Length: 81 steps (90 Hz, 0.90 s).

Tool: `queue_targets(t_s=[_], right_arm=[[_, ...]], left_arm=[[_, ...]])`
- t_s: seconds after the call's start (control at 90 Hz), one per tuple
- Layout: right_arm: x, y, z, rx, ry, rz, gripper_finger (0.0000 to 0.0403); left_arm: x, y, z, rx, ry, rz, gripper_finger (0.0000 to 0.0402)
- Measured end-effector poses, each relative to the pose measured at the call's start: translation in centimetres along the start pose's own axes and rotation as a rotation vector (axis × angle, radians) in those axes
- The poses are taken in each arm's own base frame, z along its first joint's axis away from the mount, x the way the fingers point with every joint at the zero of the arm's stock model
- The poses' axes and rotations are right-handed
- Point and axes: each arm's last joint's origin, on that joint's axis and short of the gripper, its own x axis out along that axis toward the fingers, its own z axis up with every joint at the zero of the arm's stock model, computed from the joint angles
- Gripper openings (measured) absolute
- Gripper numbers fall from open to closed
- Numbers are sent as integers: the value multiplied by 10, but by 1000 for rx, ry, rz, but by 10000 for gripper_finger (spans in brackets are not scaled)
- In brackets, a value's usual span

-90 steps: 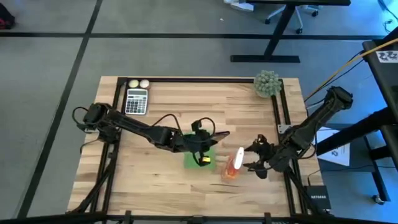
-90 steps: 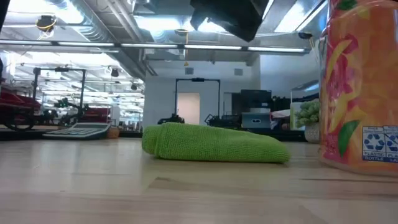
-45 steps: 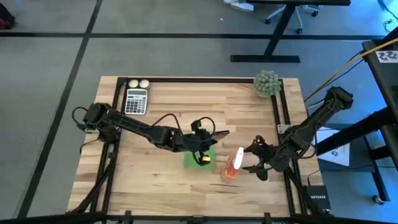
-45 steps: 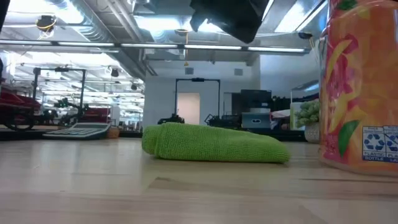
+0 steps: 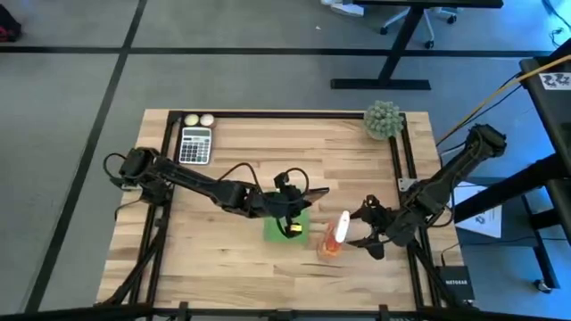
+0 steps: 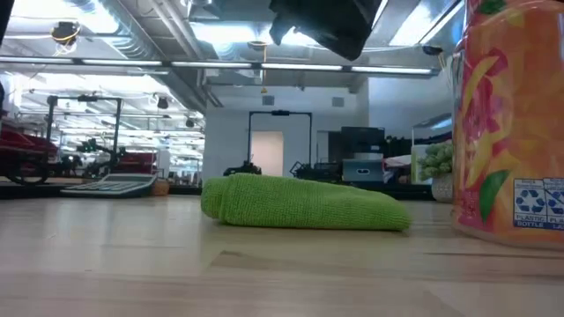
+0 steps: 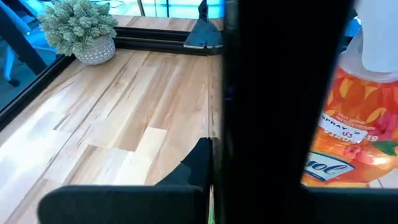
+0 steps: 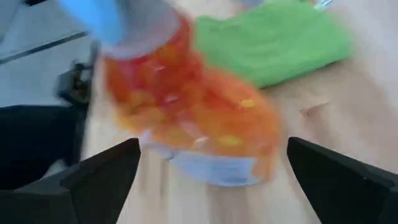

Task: Apply microfiber cloth
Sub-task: Spray the black cellphone using the spray bottle

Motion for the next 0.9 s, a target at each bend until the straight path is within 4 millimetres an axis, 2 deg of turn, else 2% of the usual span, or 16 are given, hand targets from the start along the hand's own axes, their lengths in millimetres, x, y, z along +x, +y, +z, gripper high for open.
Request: queue_targets(t_s=[0.189,0.311,0.456,0.589,0.744,0.9], right_arm=[[-1,9,1,95,76,152,384],[-4,13,-5,59,63,156,383],[-18,20,-15,-35,-85,86,383],[-28,23,-22,-112,-348,-75,383],[-16,27,-21,-209,-469,-213,383],[-2,39,-20,-285,-574,-293,383]], left_arm=[[0,0,0,0,2,-6,13],[0,0,0,-16,2,-7,13],[0,-1,-1,-23,6,-8,13],[0,0,-1,-40,6,-6,13],[1,2,0,-48,5,-3,13],[1,1,0,-79,1,-6,13]])
